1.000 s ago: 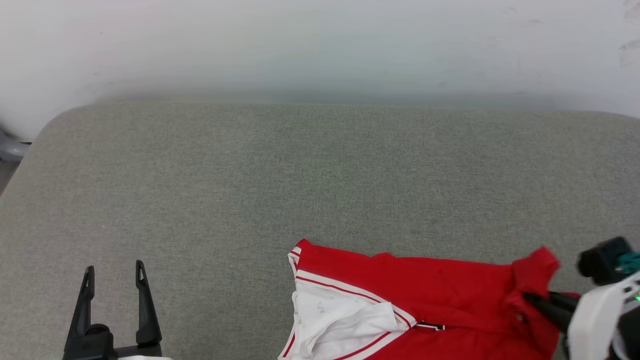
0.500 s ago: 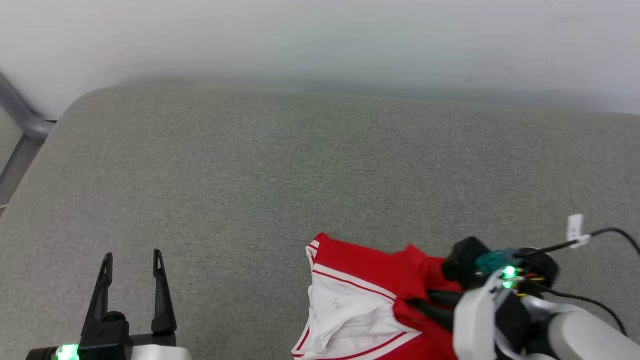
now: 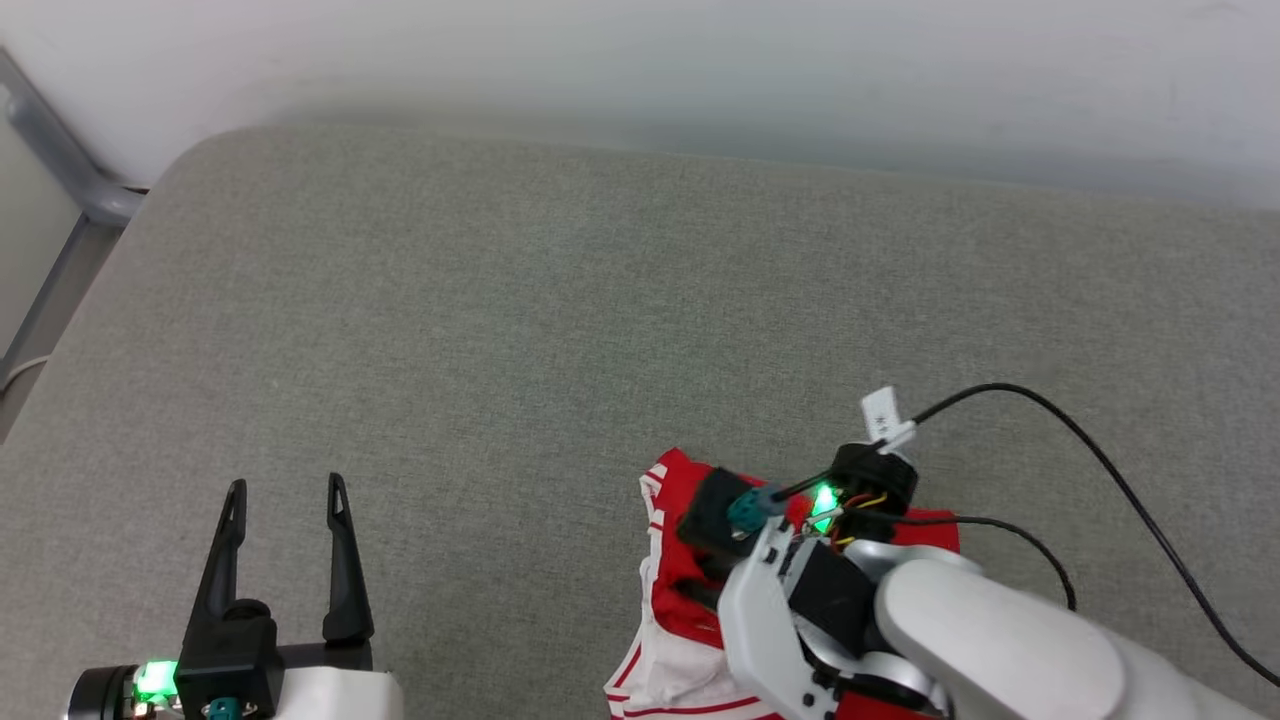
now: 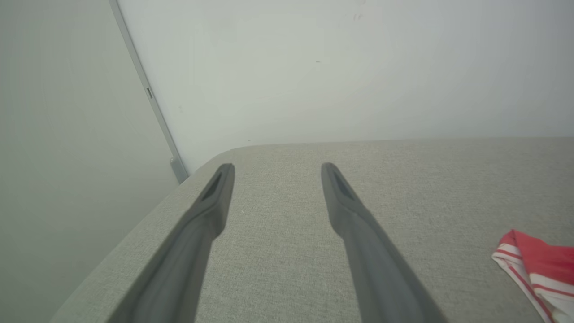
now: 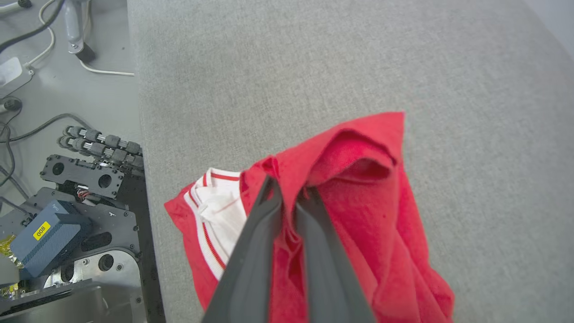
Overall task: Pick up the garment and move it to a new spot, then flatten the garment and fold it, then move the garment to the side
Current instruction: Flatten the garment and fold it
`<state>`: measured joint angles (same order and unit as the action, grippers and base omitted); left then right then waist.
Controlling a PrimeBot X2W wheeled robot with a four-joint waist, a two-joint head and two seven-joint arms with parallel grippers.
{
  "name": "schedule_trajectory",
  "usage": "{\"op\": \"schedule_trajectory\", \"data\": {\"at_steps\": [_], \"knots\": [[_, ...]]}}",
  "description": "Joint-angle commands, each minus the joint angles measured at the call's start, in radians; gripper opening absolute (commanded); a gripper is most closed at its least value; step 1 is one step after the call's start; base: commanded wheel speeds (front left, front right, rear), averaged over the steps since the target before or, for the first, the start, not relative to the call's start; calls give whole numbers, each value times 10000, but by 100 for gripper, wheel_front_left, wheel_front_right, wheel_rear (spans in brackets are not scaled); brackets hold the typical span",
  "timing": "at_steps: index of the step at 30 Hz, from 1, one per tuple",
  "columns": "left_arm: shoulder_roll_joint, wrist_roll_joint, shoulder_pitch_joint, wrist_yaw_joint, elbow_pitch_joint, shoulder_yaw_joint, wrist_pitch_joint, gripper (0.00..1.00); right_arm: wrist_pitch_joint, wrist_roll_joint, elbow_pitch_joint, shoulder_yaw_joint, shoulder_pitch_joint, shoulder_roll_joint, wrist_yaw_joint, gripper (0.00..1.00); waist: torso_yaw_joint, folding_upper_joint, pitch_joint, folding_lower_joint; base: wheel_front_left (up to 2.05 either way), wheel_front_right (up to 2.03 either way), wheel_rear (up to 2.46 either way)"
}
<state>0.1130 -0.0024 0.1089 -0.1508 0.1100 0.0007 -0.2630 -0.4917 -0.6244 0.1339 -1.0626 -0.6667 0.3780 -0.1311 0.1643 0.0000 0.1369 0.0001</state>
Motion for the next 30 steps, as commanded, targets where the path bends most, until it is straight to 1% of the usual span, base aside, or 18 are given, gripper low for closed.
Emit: {"op": "schedule_trajectory", "data": {"at_steps": [1,7,8,11,12,13,14,16,17,18,22,24,27,30], "knots": [[-31,20,-155,-31,-10,-46,-21,100,84,-13,394,-311,-264,-198,10,0,89,0,102,-1,0,0,0],[-82,-13,-257,-63,-76,-99,-21,100,-158,-424,2235,-1594,-681,-671,10,0,232,0,266,-1,0,0,0],[-100,-18,-278,-80,-101,-110,-21,100,-127,-647,2738,-1921,-682,-708,10,0,257,0,295,-1,0,0,0],[-103,-31,-195,-106,-120,-63,-21,100,233,-986,2805,-2010,-647,-719,9,0,179,0,238,-1,0,0,0],[-95,-39,-146,-104,-130,-43,-21,100,469,-1103,2756,-1991,-697,-713,10,32,133,0,194,-1,0,0,0],[-89,-43,-123,-88,-141,-43,-21,100,743,-1186,2655,-1915,-768,-673,10,93,97,0,144,-1,0,0,0],[-74,-45,-101,-65,-150,-43,-21,100,977,-1290,2552,-1835,-802,-616,10,100,60,0,89,-1,0,0,0],[-42,-38,-60,-51,-129,-14,-21,100,1538,-1438,2228,-1563,-829,-442,10,100,-54,0,-47,-1,0,0,0],[-25,-40,67,-35,-86,7,-21,100,2198,-1428,1691,-1051,-729,0,10,100,-252,0,-226,-1,0,0,0],[-12,-60,103,-16,-102,16,-21,100,2391,-1371,1527,-832,-639,136,10,100,-326,0,-283,-1,0,0,0],[38,-54,225,17,-29,69,-21,100,3412,-745,1207,446,-240,624,10,100,-620,0,-480,-1,0,0,0],[57,-30,292,26,-2,79,-21,100,4042,-312,1255,1342,95,671,10,100,-754,0,-572,-1,0,0,0],[86,-20,322,62,2,72,-21,100,5023,478,1451,2845,756,547,10,100,-928,0,-693,-1,0,0,0],[107,10,401,63,-7,31,-21,100,5923,1339,1634,4399,1578,224,9,100,-1079,0,-811,-1,0,0,0]]}}
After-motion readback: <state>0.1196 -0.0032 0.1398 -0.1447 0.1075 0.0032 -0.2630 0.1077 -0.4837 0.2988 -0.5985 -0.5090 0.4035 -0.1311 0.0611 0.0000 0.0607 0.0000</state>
